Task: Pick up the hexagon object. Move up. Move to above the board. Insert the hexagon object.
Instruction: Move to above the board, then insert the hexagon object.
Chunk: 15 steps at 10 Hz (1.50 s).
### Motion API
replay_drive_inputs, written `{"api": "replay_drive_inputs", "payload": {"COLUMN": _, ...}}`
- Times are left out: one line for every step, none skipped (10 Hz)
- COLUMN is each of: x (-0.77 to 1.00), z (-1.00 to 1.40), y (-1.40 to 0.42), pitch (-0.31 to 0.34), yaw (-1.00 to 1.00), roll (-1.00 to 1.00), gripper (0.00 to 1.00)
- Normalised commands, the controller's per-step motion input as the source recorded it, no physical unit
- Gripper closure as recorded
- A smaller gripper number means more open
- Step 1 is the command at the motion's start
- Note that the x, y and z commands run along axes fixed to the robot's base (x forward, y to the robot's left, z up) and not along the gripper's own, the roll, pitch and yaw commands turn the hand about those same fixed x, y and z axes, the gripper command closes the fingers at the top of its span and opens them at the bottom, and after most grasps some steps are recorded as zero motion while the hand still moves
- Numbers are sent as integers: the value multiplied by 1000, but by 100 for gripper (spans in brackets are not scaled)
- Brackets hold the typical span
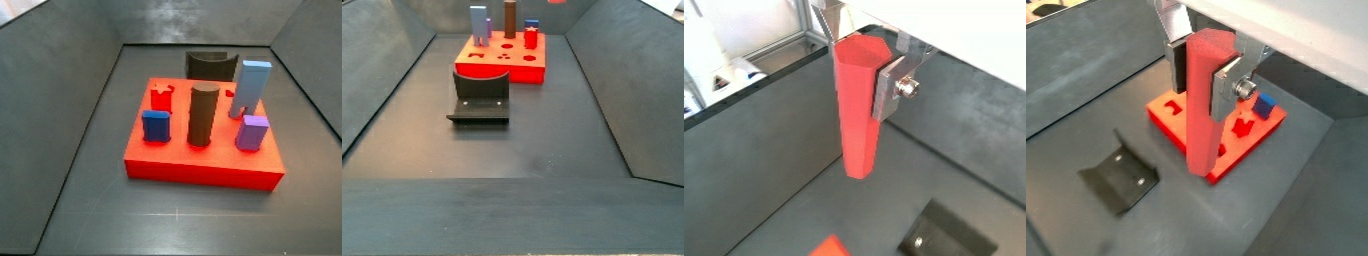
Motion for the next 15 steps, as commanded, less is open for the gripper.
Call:
{"api": "replay_drive_inputs", "payload": {"x": 182, "z": -63, "y": -1000, "pitch": 52, "yaw": 10, "roll": -5, "gripper": 100}}
{"api": "replay_drive_inputs", "payload": {"x": 189, "z": -61, "y": -1000, "pitch": 47, "yaw": 10, "roll": -2, "gripper": 100}}
{"api": "replay_drive_inputs", "payload": {"x": 198, "z": -58, "y": -1000, "pitch": 42, "yaw": 13, "roll": 0, "gripper": 100}}
{"api": "replay_drive_inputs", "payload": {"x": 206, "z": -60, "y": -1000, "pitch": 43, "yaw": 8, "roll": -15, "gripper": 100}}
{"api": "replay_drive_inputs", "payload": {"x": 220, "z": -56, "y": -1000, "pitch": 36, "yaw": 12, "roll": 7, "gripper": 100}}
{"api": "replay_drive_inputs", "payload": {"x": 239, "z": -56, "y": -1000, "pitch": 37, "yaw": 14, "roll": 3, "gripper": 100}}
{"api": "replay_drive_inputs", "payload": {"x": 257, "z": -48, "y": -941, "pitch": 40, "yaw": 10, "roll": -2, "gripper": 100}}
{"api": "replay_drive_inputs", "payload": {"x": 198, "z": -31, "y": -682, "pitch": 42, "yaw": 11, "roll": 4, "gripper": 100}}
{"api": "replay_drive_inputs", "payload": {"x": 131, "z": -8, "y": -345, "pitch": 45, "yaw": 4, "roll": 13, "gripper": 100}}
{"api": "replay_drive_inputs", "payload": {"x": 103, "z": 2, "y": -241, "pitch": 45, "yaw": 10, "roll": 16, "gripper": 100}}
{"api": "replay_drive_inputs", "payload": {"x": 0, "z": 0, "y": 0, "pitch": -14, "yaw": 0, "roll": 0, "gripper": 100}}
{"api": "replay_drive_inputs", "payload": {"x": 23, "z": -200, "y": 83, "pitch": 0, "yaw": 0, "roll": 10, "gripper": 100}}
{"api": "replay_drive_inputs", "payload": {"x": 434, "z": -363, "y": 371, "pitch": 73, "yaw": -163, "roll": 0, "gripper": 100}}
{"api": "replay_drive_inputs", "payload": {"x": 543, "z": -420, "y": 577, "pitch": 56, "yaw": -206, "roll": -116, "gripper": 100}}
{"api": "replay_drive_inputs", "payload": {"x": 394, "z": -474, "y": 637, "pitch": 3, "yaw": -209, "roll": -130, "gripper": 100}}
